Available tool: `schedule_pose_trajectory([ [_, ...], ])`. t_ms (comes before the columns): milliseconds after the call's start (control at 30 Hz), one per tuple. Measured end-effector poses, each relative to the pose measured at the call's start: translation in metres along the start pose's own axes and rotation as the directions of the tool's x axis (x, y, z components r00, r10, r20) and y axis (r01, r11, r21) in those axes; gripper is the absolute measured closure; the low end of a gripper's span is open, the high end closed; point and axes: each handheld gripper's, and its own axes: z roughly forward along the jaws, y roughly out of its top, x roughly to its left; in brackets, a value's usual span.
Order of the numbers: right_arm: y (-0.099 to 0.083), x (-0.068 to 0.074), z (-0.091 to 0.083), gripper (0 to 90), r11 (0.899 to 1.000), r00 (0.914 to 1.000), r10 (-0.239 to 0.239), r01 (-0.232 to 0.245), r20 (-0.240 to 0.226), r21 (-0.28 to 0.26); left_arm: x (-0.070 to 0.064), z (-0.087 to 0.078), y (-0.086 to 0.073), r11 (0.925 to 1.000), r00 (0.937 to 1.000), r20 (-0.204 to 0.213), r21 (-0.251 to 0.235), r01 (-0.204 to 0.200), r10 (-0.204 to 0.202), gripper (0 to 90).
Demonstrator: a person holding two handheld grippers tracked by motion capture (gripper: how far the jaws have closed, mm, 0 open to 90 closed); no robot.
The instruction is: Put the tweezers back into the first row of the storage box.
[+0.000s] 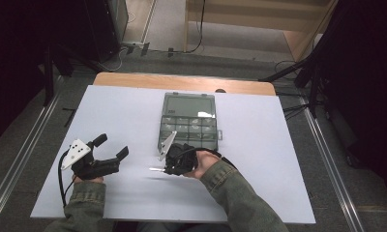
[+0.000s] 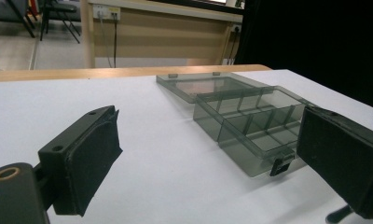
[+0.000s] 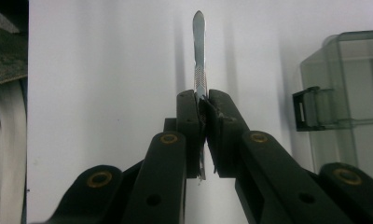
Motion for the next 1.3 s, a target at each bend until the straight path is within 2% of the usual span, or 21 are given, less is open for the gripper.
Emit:
schedule_pose_trajectory([
  [133, -0.003, -0.004, -0.007, 85.3, 1.0, 0.9997, 0.016, -0.016, 0.018, -0.02, 0.0, 0.0, 0.0, 1.0, 1.0, -0.004, 0.0, -0.001, 0.001, 5.8],
  [433, -0.012, -0.018, -0.028, 85.3, 0.993, 0.9971, 0.056, -0.051, 0.052, -0.102, 0.0, -0.001, 0.0, 1.0, 0.9999, -0.014, -0.005, -0.004, 0.004, 5.7],
  [700, -0.024, -0.03, -0.037, 85.3, 0.986, 0.9899, 0.119, -0.108, 0.078, -0.123, 0.0, -0.001, 0.0, 1.0, 0.9998, -0.02, -0.006, -0.006, 0.006, 5.7],
  [1067, -0.035, -0.043, -0.046, 85.3, 0.977, 0.9775, 0.169, -0.149, 0.127, -0.154, -0.002, -0.002, 0.0, 0.9998, 0.9996, -0.021, -0.01, -0.017, 0.016, 5.7],
  [1300, -0.04, -0.051, -0.048, 85.3, 0.973, 0.9685, 0.2, -0.178, 0.149, -0.146, -0.002, -0.002, 0.0, 0.9998, 0.9997, -0.02, -0.01, -0.016, 0.016, 5.7],
])
